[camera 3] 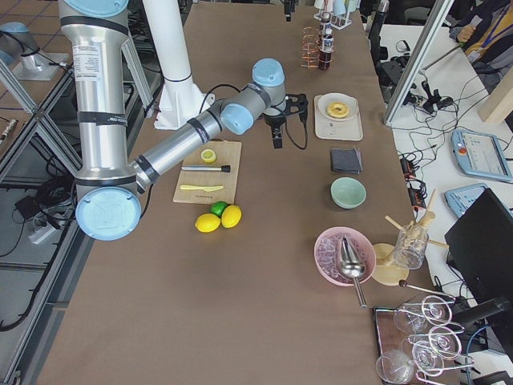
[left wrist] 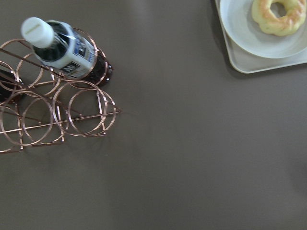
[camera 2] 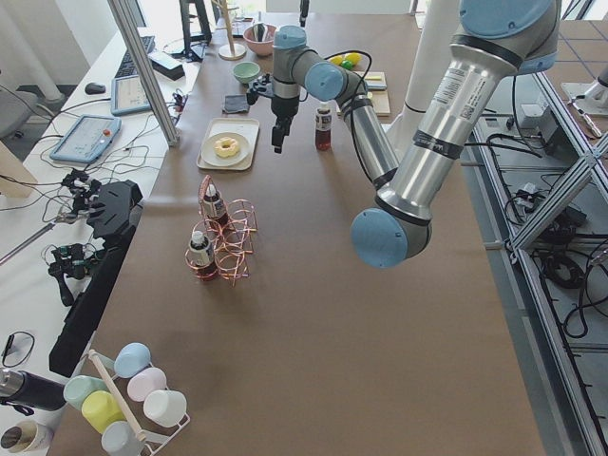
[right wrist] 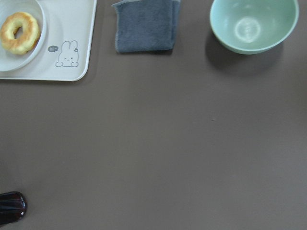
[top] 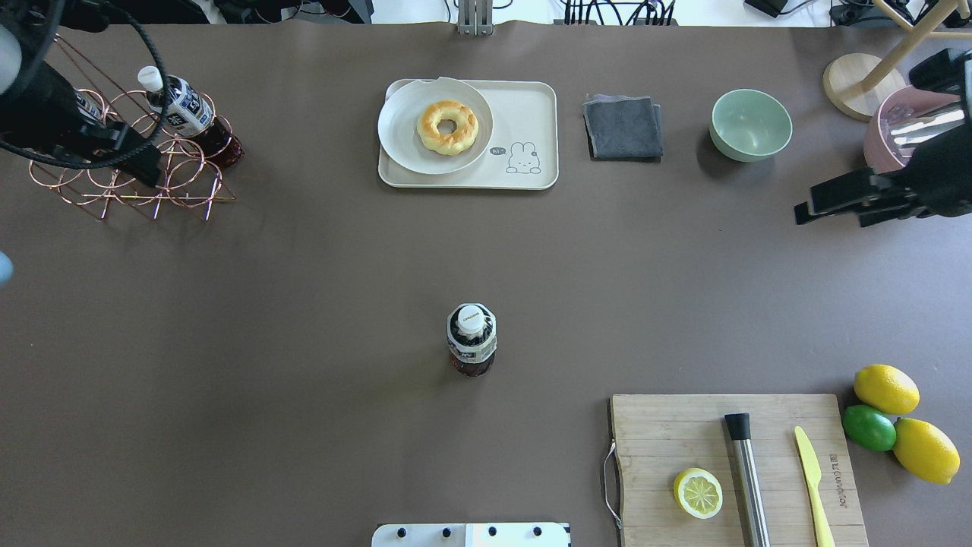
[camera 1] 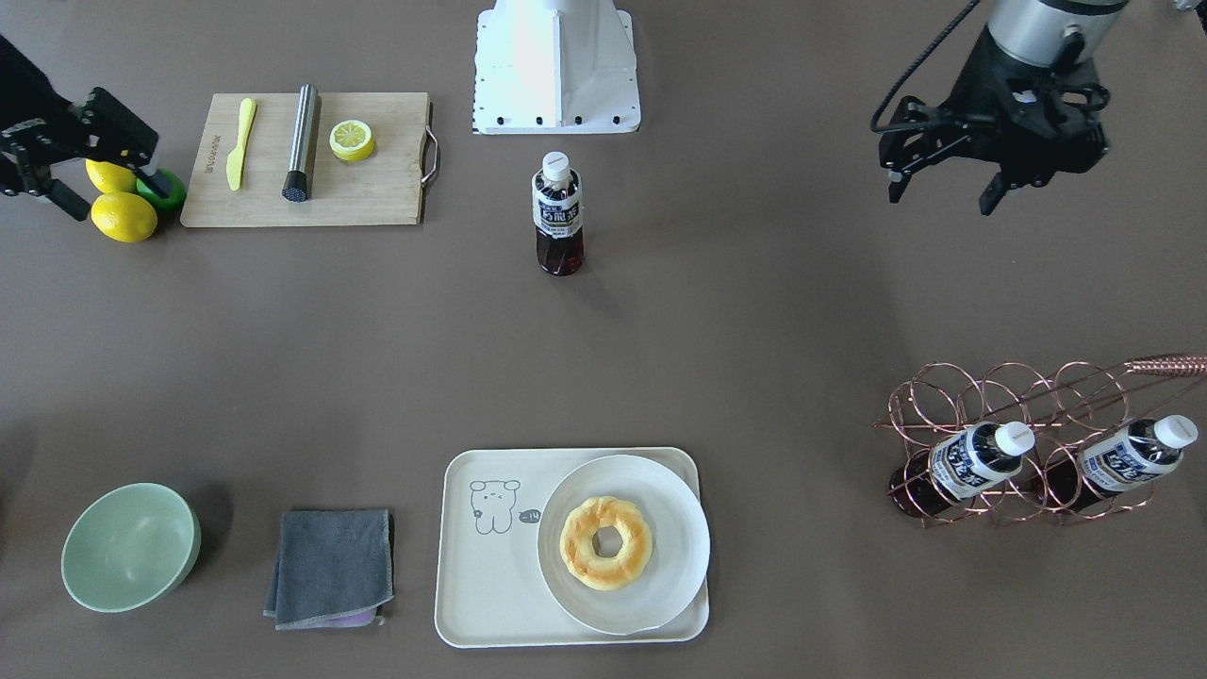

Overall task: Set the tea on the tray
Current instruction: 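Move the right gripper over the standing tea bottle while left arm retracts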

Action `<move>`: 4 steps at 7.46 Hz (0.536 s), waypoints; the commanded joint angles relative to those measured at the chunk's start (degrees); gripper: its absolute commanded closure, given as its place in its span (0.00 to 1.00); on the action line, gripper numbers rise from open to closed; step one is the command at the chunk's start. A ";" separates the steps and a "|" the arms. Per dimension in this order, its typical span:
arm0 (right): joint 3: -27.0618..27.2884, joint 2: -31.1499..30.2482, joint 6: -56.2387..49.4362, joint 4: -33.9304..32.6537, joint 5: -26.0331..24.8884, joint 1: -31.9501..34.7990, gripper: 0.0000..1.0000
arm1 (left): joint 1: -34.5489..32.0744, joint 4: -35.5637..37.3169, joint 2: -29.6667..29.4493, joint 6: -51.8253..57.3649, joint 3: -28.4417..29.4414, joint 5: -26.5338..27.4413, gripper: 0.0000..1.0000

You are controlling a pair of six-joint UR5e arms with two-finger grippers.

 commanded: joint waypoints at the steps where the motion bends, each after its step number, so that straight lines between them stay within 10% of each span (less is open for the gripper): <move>1: 2.78 9.22 16.48 -4.06 -11.86 -15.99 0.02 | -8.50 -4.11 6.85 14.67 3.65 -2.34 0.08; 4: 3.15 32.13 28.79 -27.50 -28.54 -32.69 0.02 | -14.83 -21.78 16.01 22.17 12.44 -8.40 0.08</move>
